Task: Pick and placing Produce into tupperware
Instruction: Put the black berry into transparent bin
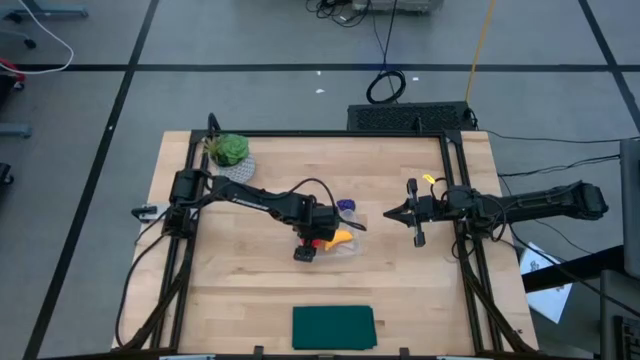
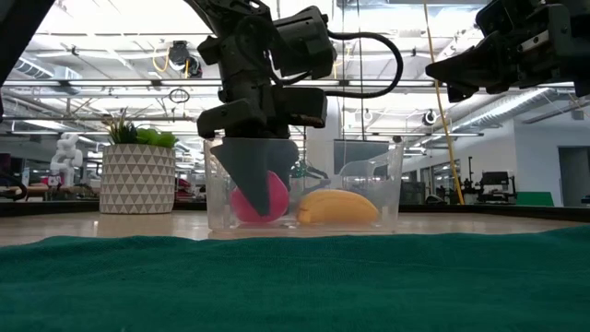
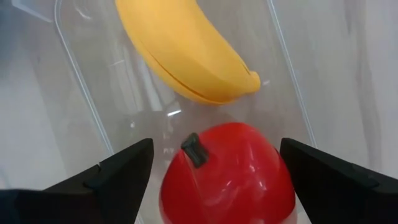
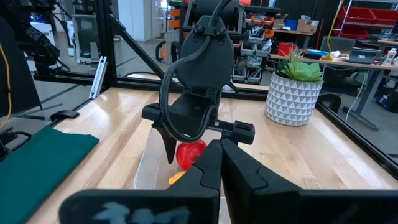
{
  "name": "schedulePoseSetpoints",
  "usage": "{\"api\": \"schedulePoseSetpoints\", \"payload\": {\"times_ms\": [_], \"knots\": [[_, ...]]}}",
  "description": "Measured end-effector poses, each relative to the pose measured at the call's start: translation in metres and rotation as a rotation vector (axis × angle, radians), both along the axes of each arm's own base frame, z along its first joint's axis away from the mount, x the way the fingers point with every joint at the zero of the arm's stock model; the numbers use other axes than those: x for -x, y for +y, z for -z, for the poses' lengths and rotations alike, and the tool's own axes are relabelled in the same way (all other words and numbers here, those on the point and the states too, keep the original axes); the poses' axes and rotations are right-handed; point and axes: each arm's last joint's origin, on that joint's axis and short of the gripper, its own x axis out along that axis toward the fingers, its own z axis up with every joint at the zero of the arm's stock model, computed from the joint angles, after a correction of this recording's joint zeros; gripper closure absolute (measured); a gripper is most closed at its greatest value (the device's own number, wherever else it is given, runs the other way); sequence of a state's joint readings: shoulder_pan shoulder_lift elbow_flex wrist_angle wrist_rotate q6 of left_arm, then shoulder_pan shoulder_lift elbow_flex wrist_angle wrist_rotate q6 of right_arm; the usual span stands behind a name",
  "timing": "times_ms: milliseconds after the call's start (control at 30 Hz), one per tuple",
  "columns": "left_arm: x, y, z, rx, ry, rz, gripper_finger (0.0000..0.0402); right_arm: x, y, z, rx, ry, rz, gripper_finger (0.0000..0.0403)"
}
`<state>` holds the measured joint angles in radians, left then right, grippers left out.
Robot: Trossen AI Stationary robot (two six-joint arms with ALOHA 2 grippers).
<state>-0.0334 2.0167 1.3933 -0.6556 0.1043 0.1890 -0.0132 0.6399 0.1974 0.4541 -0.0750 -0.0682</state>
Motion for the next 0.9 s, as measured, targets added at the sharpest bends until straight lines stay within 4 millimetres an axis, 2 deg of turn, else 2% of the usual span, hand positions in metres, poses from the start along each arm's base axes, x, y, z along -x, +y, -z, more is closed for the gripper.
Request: {"api": "schedulePoseSetpoints", "payload": {"times_ms": [433, 733, 900], "knots": [[0.002, 0.0, -0.001, -0.002, 0.027, 0.0, 0.0046, 0.0, 0.0, 0.0, 0.0, 0.0, 0.0, 0.0403], [-0.008, 0.0, -0.025, -0.006, -0.005, 0.014, 0.0046, 0.0, 0.0, 0.0, 0.0, 0.0, 0.0, 0.0403], [-0.008, 0.0, -0.029, -0.028, 0.004, 0.009, 0.0046, 0.0, 0.0, 0.0, 0.0, 0.0, 0.0, 0.0403]]}}
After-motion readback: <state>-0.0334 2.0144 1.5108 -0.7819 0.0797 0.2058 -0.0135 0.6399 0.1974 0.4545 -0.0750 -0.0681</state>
